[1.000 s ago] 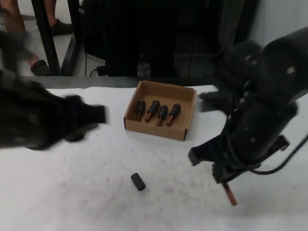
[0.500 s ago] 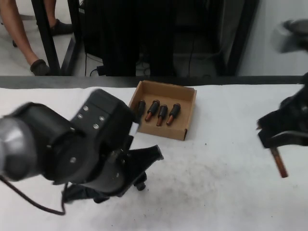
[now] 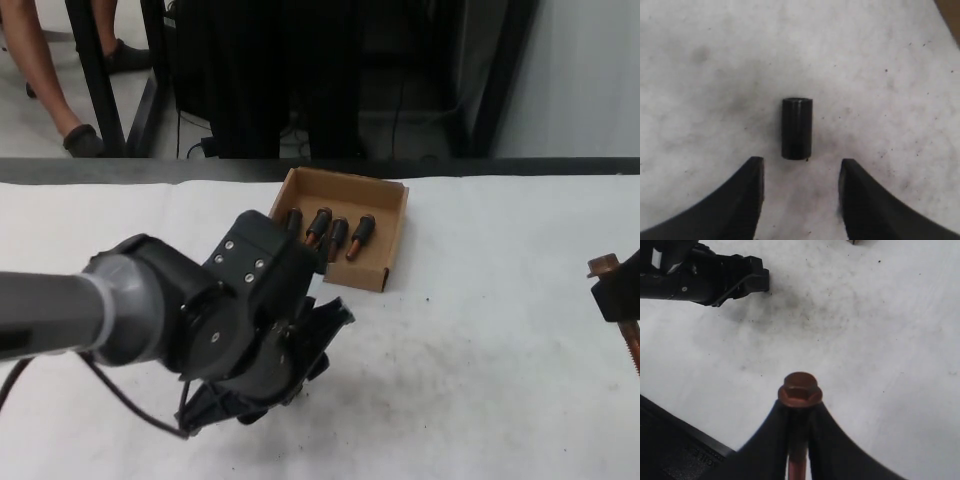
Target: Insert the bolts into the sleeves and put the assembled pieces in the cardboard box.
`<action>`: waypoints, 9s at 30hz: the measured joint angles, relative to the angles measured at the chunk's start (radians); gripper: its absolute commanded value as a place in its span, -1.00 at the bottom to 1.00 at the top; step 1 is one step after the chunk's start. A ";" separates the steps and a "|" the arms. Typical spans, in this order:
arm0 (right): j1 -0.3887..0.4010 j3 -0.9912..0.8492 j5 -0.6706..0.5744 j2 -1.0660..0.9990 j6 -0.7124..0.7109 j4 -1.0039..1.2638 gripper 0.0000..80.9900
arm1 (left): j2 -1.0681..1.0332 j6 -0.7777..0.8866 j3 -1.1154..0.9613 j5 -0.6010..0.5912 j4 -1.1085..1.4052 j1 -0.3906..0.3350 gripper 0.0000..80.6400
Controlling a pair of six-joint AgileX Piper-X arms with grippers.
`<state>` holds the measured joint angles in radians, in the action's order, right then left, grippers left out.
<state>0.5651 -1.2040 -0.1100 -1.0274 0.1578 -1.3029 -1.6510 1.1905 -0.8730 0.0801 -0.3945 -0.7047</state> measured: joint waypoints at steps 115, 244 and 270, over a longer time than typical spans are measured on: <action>0.090 0.000 -0.279 -0.278 0.420 0.827 -0.99 | 0.565 -1.036 0.058 -0.711 0.052 0.156 -0.98; -0.040 0.000 -0.110 0.020 0.052 0.249 -0.99 | -0.078 -1.153 -0.297 -0.531 0.345 0.316 -0.98; -0.114 0.000 -0.108 0.020 0.001 0.212 -0.99 | -0.598 -1.164 -0.844 -0.524 0.002 0.316 -0.05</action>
<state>0.4509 -1.2040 -0.2181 -1.0073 0.1591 -1.0913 -2.2487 0.0268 -1.7172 -0.4436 -0.3929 -0.3890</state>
